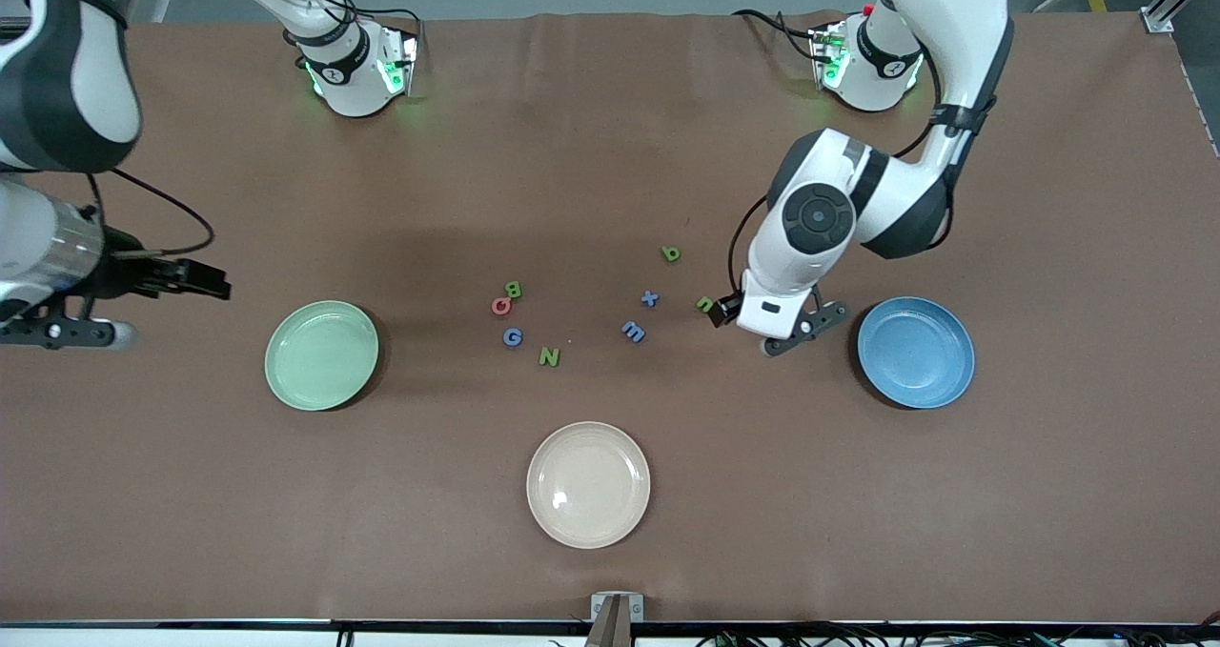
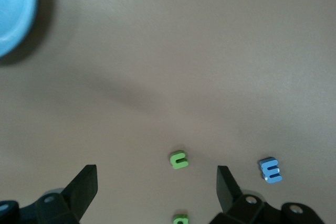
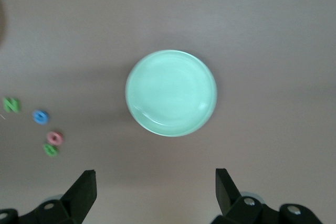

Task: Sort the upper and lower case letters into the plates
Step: 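Grasp the green u with the left gripper while the right gripper grasps blue G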

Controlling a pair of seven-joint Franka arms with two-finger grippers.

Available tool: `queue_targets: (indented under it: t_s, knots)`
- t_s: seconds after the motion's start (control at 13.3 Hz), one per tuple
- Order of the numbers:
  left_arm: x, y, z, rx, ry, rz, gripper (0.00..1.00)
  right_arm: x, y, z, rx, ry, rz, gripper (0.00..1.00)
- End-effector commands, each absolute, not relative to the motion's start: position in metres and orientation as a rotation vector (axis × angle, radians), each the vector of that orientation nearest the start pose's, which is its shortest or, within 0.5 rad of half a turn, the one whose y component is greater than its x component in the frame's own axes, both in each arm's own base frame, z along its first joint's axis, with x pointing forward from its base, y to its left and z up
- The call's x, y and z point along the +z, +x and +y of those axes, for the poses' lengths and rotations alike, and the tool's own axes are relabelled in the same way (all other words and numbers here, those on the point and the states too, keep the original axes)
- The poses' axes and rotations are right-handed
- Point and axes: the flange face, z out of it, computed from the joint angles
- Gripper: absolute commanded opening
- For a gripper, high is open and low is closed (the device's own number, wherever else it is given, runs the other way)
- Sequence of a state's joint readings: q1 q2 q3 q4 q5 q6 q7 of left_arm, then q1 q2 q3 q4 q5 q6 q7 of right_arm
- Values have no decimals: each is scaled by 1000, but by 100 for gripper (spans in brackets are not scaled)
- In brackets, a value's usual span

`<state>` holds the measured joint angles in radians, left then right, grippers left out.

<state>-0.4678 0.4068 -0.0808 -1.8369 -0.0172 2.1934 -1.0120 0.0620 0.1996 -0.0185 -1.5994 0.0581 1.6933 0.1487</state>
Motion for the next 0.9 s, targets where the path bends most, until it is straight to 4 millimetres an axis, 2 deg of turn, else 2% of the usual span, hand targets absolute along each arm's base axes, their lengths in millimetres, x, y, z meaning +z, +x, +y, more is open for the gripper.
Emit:
queue_targets:
  t_s: [0.0,0.23,0.3,0.53,0.68,0.83]
  knots:
    - [284,518,-334,32,-3045,-835,100,481,606,98,153,-3072,352,100]
    - [257,506,-338,8,-3053,-886,100,436,594,153,89,-3041,568,100]
    - [246,502,-344,10,-3048,-906,100,420,591,159,61,-3027,615,100]
    - [219,493,-354,39,-3016,-937,100,366,580,195,15,-2985,763,100]
    - [205,492,-356,56,-3005,-927,97,328,578,229,12,-2971,825,100]
    - [198,500,-360,53,-2996,-969,94,294,574,254,11,-2965,872,100]
